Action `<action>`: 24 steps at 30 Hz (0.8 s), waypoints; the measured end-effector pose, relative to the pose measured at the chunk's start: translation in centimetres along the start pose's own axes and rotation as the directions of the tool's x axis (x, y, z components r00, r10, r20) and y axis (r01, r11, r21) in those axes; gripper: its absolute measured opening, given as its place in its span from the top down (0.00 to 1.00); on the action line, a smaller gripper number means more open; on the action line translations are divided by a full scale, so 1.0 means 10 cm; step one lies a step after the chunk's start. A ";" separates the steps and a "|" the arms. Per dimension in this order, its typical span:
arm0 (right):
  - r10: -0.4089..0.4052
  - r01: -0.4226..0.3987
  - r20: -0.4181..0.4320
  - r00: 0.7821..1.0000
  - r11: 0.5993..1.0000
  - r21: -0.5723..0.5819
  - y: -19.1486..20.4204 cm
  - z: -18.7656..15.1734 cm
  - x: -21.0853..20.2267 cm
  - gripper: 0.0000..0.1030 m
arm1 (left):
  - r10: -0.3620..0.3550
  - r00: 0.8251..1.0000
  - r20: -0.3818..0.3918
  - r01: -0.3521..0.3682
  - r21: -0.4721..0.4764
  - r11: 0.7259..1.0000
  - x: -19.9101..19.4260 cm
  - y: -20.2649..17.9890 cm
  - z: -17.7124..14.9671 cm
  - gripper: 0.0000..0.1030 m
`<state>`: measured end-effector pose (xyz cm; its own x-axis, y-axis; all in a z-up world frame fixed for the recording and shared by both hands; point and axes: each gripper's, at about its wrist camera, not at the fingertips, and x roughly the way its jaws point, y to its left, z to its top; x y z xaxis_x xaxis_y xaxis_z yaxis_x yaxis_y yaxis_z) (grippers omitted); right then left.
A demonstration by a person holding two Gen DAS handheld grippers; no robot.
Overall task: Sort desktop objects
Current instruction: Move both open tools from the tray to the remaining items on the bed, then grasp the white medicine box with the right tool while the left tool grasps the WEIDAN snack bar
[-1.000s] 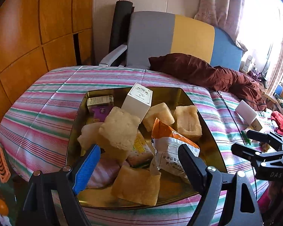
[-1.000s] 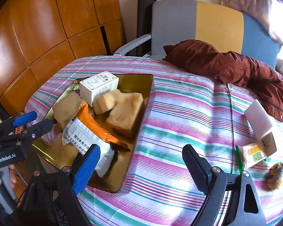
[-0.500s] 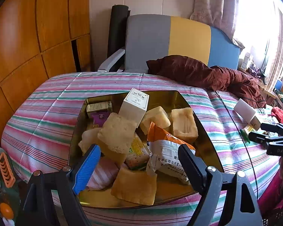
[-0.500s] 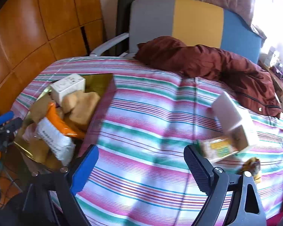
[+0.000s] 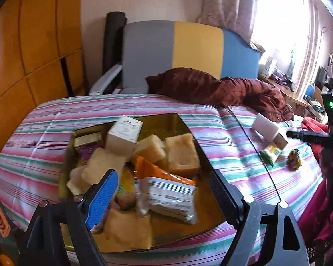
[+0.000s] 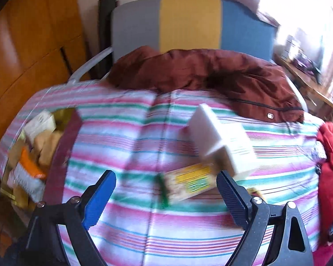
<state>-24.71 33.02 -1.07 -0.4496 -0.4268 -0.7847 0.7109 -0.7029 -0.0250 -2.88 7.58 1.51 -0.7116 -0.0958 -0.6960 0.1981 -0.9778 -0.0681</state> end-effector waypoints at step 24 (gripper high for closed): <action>-0.121 0.118 -0.012 0.993 0.938 0.325 -1.36 0.20 0.25 0.22 | -0.130 0.981 -0.146 0.157 0.190 0.969 0.60 -1.18 0.18 0.17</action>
<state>-36.61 40.39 -1.51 -0.5260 -0.3319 -0.7831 0.4382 -0.8949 0.0850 -10.72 18.17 -0.57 -0.6257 0.0607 -0.7777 -0.0481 -0.9981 -0.0392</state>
